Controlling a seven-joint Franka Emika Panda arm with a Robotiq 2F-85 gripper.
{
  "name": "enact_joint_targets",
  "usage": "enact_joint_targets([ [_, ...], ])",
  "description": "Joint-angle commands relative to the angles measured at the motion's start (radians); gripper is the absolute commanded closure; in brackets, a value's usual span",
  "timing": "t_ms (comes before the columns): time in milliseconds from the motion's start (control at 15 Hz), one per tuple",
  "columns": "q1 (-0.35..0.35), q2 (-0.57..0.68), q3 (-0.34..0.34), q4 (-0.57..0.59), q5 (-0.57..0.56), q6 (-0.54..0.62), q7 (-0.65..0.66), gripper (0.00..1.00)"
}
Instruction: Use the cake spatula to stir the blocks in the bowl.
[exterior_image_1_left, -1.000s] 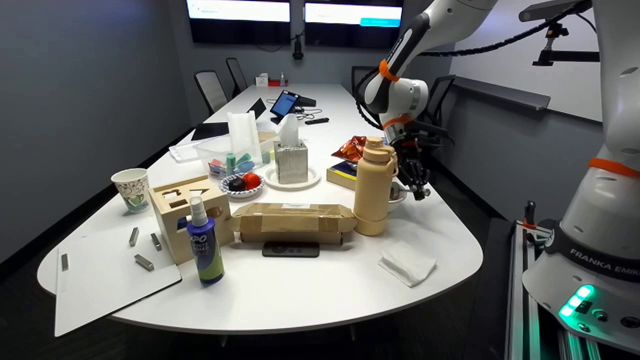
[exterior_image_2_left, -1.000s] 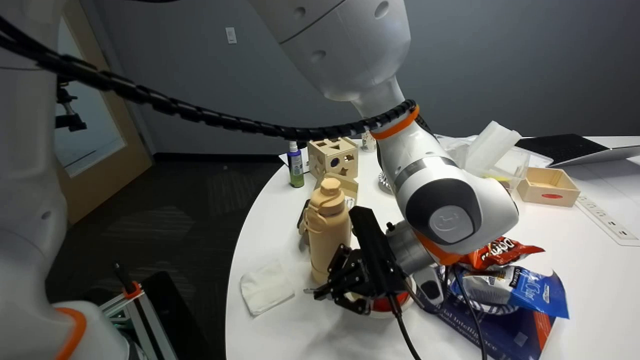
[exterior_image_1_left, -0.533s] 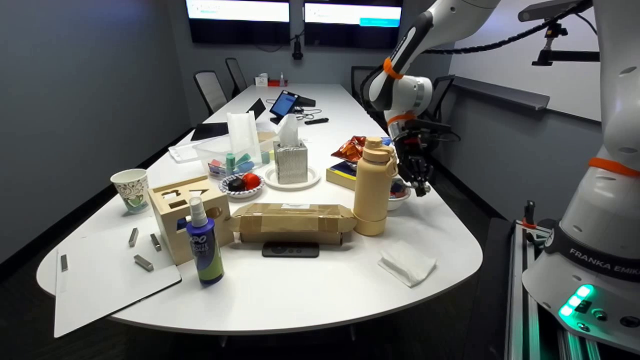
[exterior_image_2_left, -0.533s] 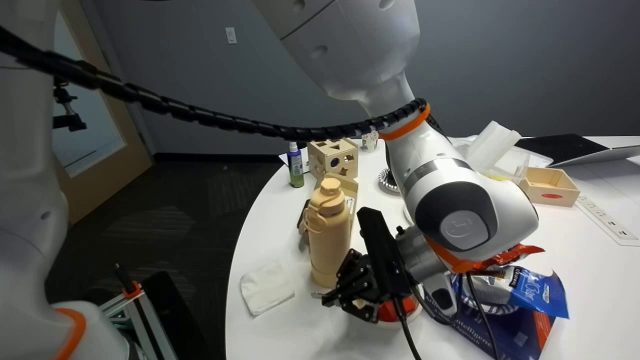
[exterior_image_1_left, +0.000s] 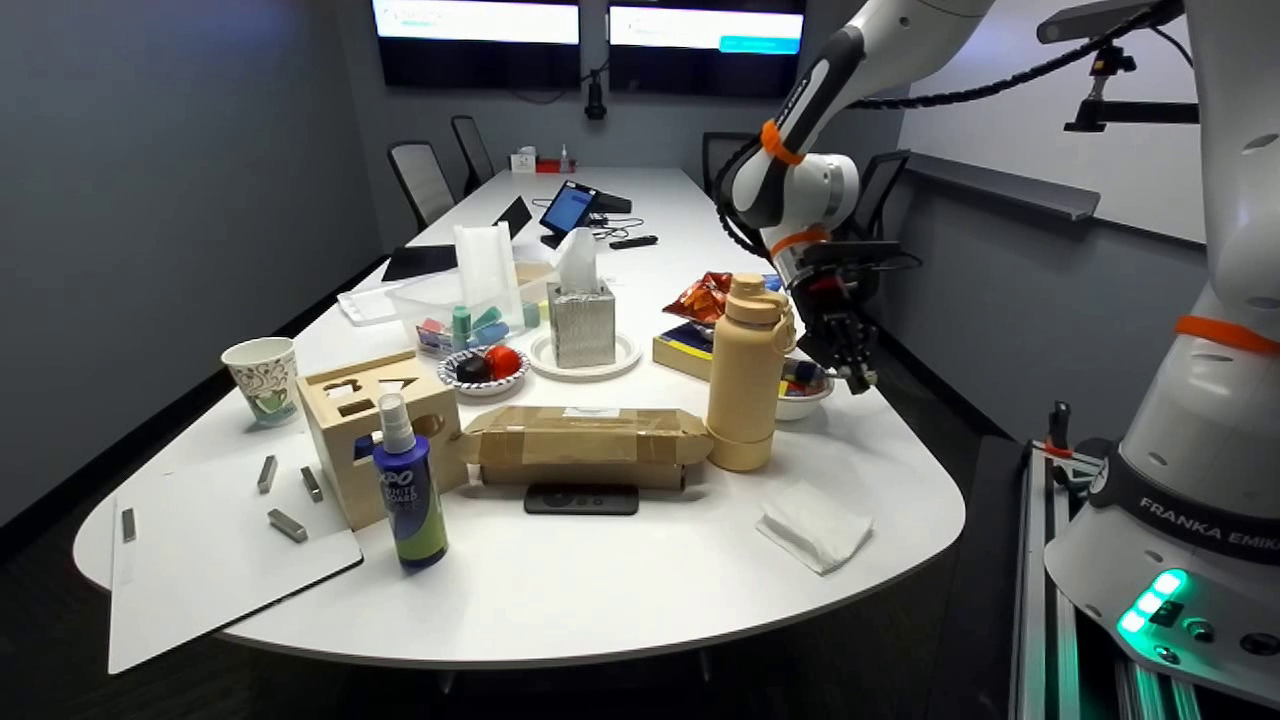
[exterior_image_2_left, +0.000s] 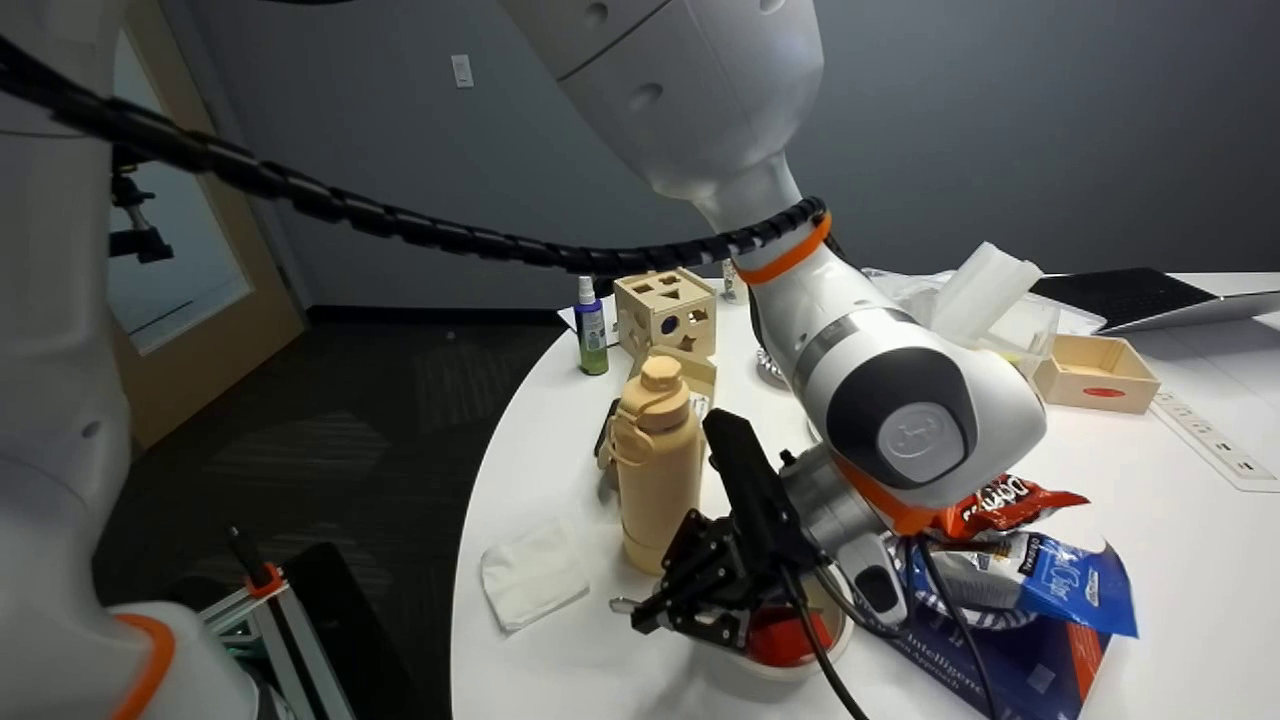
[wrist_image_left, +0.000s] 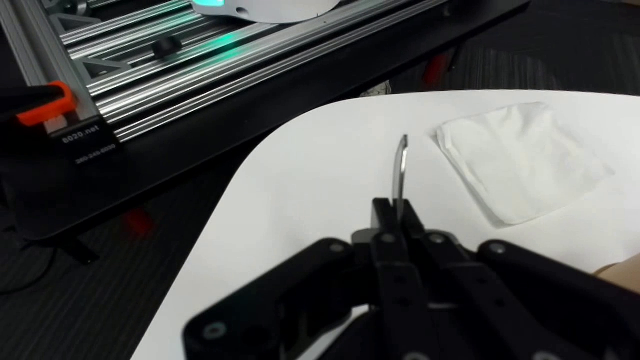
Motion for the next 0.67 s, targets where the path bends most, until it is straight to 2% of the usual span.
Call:
enact_joint_targets([
  [0, -0.003, -0.017, 0.007, -0.004, 0.015, -0.013, -0.031, 0.99],
  [333, -0.03, -0.028, 0.01, -0.009, 0.099, 0.003, -0.097, 0.99],
  [600, -0.038, -0.056, 0.001, -0.028, 0.156, 0.07, -0.122, 0.99],
])
